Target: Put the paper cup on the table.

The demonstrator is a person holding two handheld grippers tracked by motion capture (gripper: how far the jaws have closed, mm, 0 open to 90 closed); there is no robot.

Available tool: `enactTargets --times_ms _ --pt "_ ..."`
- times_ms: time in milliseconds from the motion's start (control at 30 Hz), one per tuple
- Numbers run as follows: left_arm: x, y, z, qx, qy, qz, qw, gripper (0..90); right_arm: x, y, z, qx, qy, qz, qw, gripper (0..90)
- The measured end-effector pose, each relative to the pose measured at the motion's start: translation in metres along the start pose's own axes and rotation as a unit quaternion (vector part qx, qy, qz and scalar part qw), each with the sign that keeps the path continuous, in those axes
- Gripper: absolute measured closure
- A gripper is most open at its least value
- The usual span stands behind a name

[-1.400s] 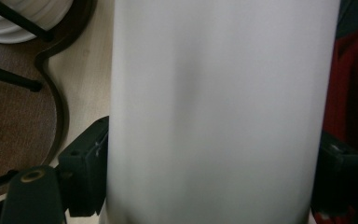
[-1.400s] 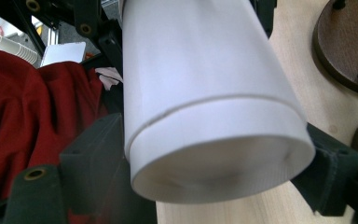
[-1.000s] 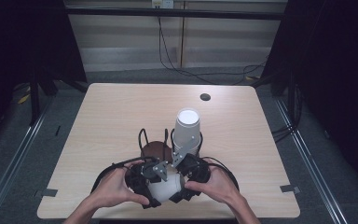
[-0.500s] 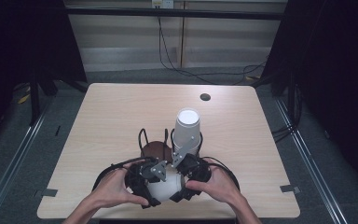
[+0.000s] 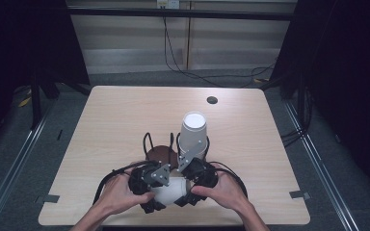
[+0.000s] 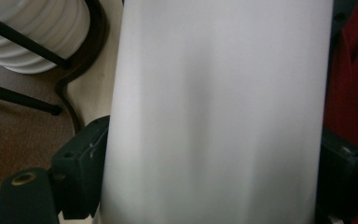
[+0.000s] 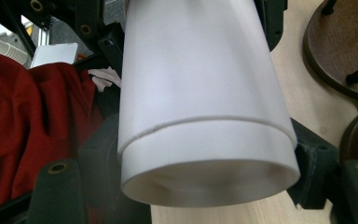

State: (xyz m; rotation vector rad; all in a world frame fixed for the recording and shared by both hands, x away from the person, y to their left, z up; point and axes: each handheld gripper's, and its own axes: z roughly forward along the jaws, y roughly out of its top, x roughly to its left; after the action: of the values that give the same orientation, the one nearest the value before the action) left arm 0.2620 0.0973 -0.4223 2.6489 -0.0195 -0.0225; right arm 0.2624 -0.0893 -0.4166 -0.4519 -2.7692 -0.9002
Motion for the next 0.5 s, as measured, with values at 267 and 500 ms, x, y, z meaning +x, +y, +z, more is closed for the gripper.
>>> enactTargets --times_ms 267,500 --pt "0.001 -0.004 -0.006 -0.028 0.001 0.001 0.9996 12.3 -0.001 -0.001 -0.003 -0.011 0.005 0.009 0.9999 26.8" --pt "0.005 -0.009 -0.014 -0.058 -0.020 0.001 0.9981 12.4 -0.001 -0.001 -0.002 -0.014 0.006 0.006 0.9999 26.7"
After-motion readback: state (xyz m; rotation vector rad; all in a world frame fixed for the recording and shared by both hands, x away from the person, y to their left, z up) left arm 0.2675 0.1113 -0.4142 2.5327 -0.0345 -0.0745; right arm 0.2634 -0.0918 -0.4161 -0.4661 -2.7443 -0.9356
